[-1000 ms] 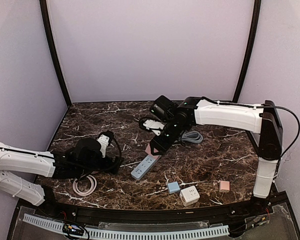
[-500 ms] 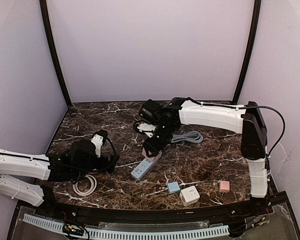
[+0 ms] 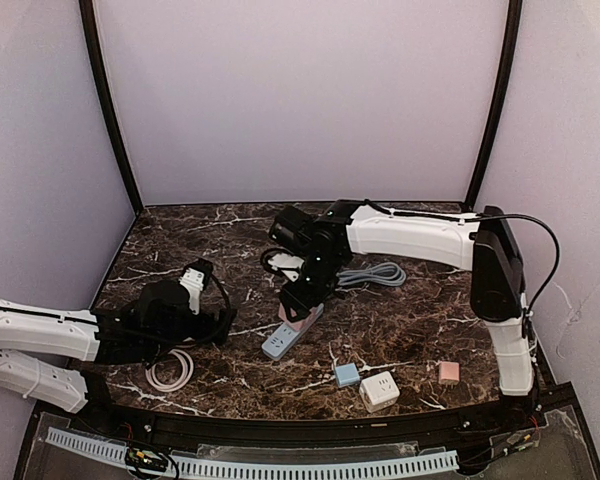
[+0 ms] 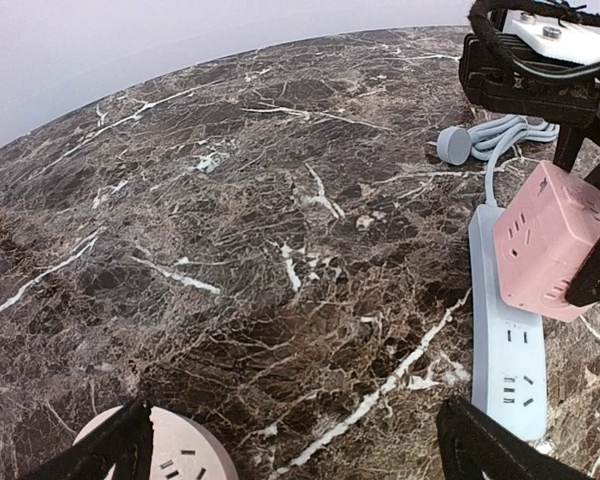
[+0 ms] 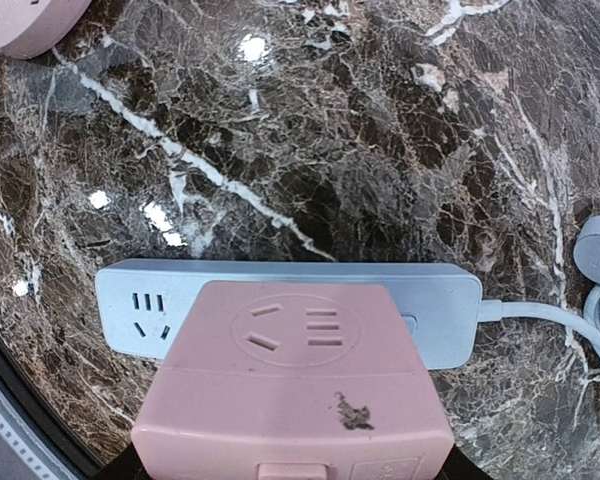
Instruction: Insert the plug
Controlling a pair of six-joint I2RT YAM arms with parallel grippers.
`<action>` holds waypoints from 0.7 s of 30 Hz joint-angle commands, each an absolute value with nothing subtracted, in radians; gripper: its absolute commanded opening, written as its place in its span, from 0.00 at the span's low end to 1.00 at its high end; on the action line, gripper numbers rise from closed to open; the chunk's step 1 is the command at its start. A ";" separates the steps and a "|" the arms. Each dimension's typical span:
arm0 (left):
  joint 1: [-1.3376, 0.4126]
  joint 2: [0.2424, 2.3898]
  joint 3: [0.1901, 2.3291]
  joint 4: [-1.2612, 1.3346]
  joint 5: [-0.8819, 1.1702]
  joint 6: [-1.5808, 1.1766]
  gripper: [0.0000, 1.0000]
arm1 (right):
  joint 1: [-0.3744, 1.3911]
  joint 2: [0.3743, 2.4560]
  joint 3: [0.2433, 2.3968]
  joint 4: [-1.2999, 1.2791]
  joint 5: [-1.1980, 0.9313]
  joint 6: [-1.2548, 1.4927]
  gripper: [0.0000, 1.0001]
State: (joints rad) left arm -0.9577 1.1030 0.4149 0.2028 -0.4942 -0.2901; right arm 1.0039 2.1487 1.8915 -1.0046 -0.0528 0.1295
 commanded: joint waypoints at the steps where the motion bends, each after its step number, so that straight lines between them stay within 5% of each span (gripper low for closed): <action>1: -0.952 1.080 0.394 0.207 -0.507 -0.275 0.99 | 1.022 2.157 1.918 -1.028 -0.058 0.149 0.00; 21: -0.952 1.068 0.387 0.195 -0.492 -0.284 0.99 | 1.021 2.183 1.920 -1.017 -0.021 0.158 0.00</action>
